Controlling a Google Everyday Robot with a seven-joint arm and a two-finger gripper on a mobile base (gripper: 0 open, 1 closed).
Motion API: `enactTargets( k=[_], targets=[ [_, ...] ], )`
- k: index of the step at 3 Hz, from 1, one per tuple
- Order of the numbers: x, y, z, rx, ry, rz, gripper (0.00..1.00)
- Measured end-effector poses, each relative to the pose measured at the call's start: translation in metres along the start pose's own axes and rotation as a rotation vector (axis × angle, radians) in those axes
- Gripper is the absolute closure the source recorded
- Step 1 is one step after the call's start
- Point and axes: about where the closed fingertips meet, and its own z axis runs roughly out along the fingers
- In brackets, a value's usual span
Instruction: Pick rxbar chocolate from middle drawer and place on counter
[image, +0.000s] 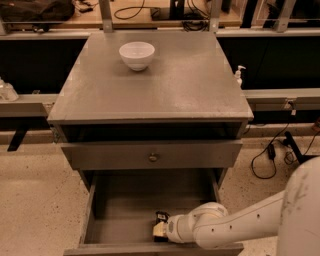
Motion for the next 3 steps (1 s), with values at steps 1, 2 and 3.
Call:
enactTargets(
  k=[1, 2, 3],
  targets=[
    [-0.009, -0.019, -0.011, 0.051, -0.058, -0.074, 1.0],
    [0.003, -0.038, -0.029, 0.147, -0.138, -0.099, 1.0],
    [0.003, -0.038, -0.029, 0.147, -0.138, -0.099, 1.0]
  ],
)
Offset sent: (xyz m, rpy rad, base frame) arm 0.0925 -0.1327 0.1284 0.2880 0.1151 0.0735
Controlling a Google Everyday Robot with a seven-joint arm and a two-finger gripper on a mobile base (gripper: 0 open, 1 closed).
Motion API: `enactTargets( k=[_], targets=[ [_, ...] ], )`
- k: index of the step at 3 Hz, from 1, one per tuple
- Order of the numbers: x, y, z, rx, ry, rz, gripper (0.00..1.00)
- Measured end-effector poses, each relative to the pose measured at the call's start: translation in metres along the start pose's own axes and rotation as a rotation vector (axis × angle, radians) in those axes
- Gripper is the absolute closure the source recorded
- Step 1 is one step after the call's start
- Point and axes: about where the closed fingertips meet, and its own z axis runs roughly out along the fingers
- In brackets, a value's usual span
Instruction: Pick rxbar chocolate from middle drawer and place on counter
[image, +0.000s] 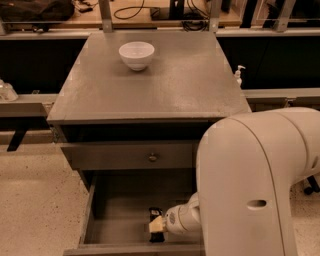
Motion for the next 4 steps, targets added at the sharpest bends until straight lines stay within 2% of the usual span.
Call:
enactTargets(
  k=[1, 2, 3, 4],
  targets=[
    [0.006, -0.007, -0.005, 0.059, 0.026, -0.008, 1.0],
    [0.006, -0.007, -0.005, 0.06, 0.025, -0.008, 1.0],
    [0.021, -0.014, -0.021, 0.115, 0.061, -0.04, 1.0],
    [0.055, -0.046, -0.09, 0.229, 0.169, -0.173, 1.0]
  ],
)
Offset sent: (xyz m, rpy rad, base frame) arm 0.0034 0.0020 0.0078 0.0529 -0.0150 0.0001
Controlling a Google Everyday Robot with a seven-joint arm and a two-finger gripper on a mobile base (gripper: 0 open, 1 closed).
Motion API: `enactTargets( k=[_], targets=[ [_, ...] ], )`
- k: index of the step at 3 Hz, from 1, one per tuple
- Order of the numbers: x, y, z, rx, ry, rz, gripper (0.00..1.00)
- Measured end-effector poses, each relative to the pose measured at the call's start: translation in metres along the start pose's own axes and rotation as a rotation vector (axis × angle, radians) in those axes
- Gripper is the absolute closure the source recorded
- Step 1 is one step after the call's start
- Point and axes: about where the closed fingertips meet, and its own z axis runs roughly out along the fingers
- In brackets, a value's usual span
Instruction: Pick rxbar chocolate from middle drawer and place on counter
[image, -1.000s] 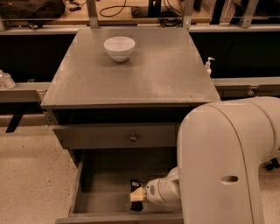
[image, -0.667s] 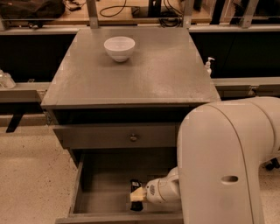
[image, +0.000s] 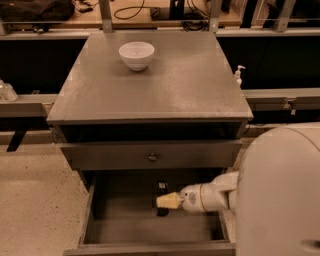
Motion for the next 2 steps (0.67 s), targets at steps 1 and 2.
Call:
enactTargets(
  k=[1, 2],
  targets=[
    [0.04, -0.032, -0.032, 0.046, 0.042, -0.077, 1.0],
    [0.077, -0.075, -0.048, 0.086, 0.026, -0.139, 1.0]
  ],
)
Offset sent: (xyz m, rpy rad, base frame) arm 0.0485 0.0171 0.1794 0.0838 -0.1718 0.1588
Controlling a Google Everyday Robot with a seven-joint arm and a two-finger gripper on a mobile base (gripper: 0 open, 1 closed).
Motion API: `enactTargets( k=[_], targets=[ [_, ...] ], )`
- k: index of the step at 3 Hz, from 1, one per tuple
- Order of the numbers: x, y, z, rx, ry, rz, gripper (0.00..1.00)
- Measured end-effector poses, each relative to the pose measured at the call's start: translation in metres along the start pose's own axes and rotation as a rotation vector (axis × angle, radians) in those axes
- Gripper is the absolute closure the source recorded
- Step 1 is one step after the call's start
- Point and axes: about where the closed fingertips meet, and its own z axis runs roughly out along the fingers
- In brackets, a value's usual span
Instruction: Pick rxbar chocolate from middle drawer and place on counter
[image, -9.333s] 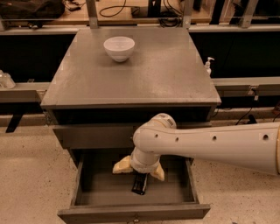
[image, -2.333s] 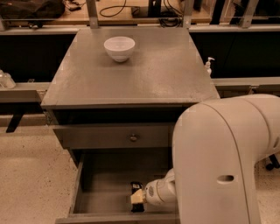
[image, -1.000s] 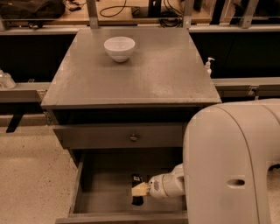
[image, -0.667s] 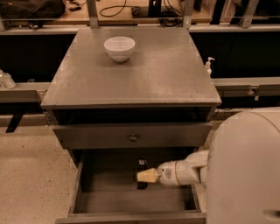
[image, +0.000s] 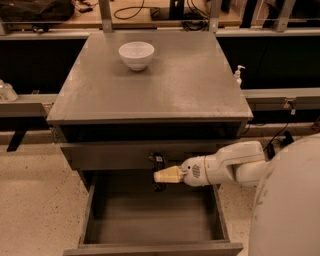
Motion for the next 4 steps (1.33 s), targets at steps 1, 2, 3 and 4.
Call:
enactTargets(
  k=[1, 2, 3, 4],
  targets=[
    [0.001, -0.002, 0.0, 0.001, -0.001, -0.012, 1.0],
    [0.013, -0.033, -0.006, 0.016, -0.022, -0.166, 1.0],
    [0.034, -0.082, -0.014, 0.039, -0.066, -0.377, 1.0],
    [0.077, -0.142, -0.033, 0.062, -0.116, -0.616, 1.0]
  ],
)
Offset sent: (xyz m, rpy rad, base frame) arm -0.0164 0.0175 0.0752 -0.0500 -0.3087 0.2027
